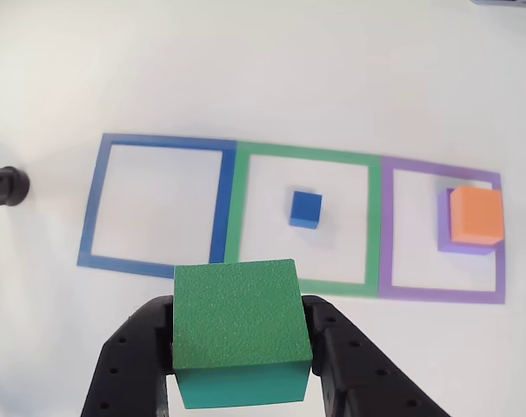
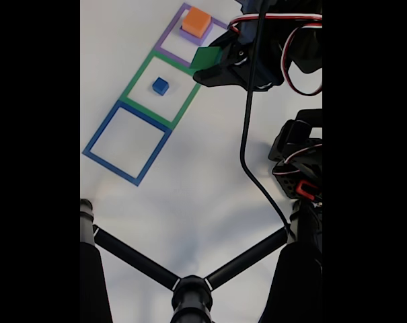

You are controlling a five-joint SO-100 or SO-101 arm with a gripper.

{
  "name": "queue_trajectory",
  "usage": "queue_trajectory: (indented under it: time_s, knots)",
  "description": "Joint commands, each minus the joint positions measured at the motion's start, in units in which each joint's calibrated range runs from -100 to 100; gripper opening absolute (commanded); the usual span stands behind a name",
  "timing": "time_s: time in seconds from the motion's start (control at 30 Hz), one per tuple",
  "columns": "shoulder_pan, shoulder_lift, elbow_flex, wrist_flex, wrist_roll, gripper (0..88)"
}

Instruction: Tower of hanoi

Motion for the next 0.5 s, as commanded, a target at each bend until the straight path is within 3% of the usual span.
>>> queue_trajectory:
  time_s: [0.0,0.17,0.47]
  knots:
    - [-2.64,-1.17,-0.15,-0.18,0.59,6.4]
    - [-5.62,-2.37,5.03,-3.66,0.59,6.6]
    - [-9.96,-11.5,35.83,-27.7,0.59,7.1]
